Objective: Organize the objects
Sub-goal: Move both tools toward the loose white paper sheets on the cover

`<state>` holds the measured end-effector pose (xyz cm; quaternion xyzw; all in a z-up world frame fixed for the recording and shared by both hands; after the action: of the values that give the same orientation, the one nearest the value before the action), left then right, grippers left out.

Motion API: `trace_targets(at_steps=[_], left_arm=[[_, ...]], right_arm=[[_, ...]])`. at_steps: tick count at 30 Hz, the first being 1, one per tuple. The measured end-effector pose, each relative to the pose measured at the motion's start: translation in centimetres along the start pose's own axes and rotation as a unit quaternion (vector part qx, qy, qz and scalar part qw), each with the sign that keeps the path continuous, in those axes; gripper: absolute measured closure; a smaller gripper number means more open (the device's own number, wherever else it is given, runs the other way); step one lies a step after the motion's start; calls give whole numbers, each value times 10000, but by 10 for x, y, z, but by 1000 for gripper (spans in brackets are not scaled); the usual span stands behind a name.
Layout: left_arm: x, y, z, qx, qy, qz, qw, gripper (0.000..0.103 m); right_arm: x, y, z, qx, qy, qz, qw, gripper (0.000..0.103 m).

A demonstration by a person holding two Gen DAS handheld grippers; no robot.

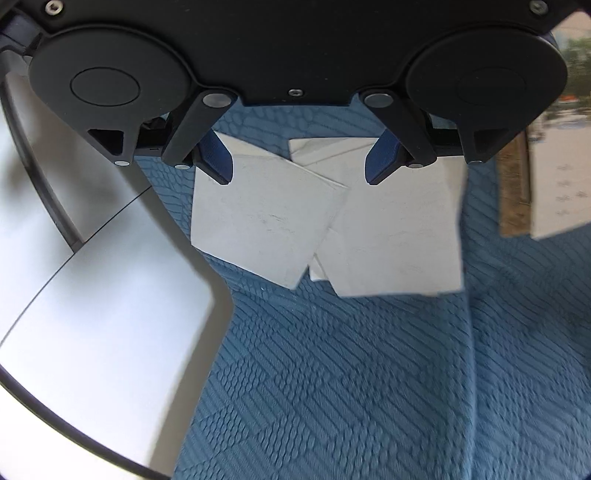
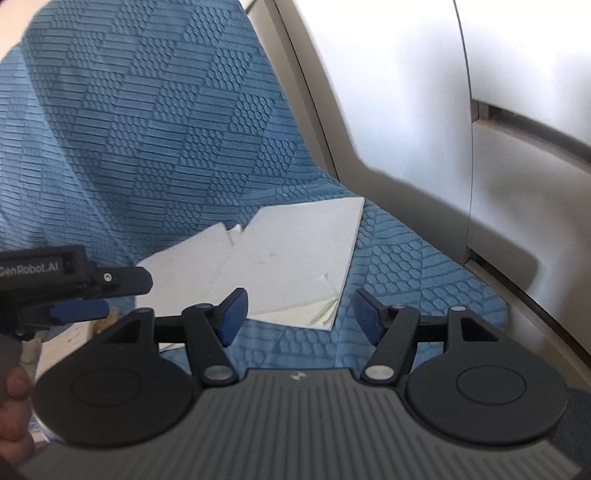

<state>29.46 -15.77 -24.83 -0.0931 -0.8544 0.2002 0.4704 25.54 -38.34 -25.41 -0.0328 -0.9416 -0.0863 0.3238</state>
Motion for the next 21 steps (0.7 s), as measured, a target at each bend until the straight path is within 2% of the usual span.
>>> trace_targets(at_steps=[2, 6, 12, 15, 21], left_arm=[[-16, 3, 0, -80, 92, 56, 9999, 27], [-43, 8, -5, -218, 129, -212, 9995, 30], [-72, 14, -16, -182, 241, -332, 9990, 33], [-84, 12, -19, -180, 279, -405, 9986, 45], [-103, 5, -17, -430, 346, -538, 9970, 50]], right_arm=[[-11, -4, 0, -81, 85, -2, 9999, 37], [-29, -5, -5, -67, 193, -12, 9998, 38], [-55, -10, -5, -83, 488, 82, 9987, 41], [-68, -9, -6, 46, 604, 68, 9981, 46], [-79, -9, -6, 106, 700, -28, 9975, 47]])
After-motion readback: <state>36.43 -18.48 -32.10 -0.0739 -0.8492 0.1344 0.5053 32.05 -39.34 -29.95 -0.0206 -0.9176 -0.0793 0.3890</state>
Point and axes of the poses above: each gripper's, at about its wrist camera, not at the fingertips, and x roughly against the way its jaws point, y to its left, z to its underside, the point moved 2 cm from there along -x, roughly the way its jaws point, and after that the axes turned 15 degrees about x, right-handed, at the moved point
